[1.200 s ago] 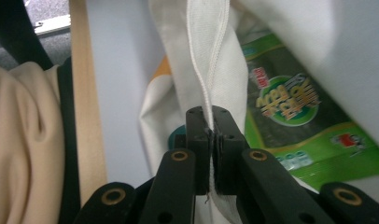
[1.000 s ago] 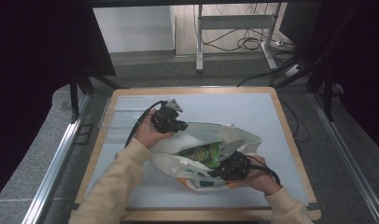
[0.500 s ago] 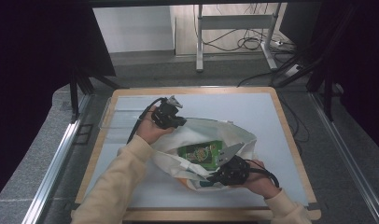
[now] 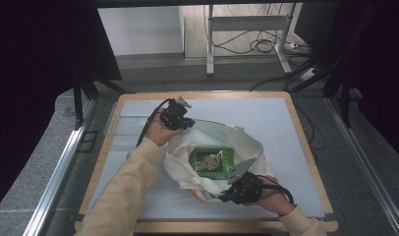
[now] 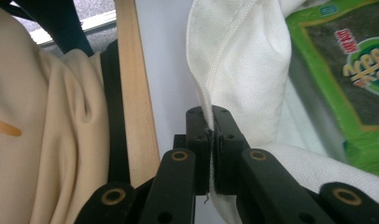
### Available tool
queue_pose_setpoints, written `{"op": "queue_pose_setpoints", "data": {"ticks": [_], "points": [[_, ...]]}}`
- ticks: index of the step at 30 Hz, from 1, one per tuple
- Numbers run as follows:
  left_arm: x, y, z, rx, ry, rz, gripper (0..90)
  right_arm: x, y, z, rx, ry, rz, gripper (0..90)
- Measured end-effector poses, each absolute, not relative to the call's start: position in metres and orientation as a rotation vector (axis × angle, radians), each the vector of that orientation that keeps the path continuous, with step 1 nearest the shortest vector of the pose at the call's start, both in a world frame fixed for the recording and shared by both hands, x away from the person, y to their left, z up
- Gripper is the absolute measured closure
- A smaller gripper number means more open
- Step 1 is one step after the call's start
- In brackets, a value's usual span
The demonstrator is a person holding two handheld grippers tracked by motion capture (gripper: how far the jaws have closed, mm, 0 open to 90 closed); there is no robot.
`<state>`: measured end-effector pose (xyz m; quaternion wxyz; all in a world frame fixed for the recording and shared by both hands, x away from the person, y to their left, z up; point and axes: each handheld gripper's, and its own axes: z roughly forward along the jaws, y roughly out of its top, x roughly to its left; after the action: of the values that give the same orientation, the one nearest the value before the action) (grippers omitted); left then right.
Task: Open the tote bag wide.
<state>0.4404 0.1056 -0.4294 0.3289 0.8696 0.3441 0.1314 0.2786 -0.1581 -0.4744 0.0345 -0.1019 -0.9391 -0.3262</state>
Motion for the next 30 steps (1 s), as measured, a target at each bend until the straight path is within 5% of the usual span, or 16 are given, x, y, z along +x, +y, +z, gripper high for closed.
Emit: {"op": "queue_pose_setpoints", "data": {"ticks": [30], "points": [[0.459,0.107,-0.436,2.265,0.969,0.302,84.7,0.267,-0.153,-0.490,-0.272,-2.919,-0.929,85.9]]}}
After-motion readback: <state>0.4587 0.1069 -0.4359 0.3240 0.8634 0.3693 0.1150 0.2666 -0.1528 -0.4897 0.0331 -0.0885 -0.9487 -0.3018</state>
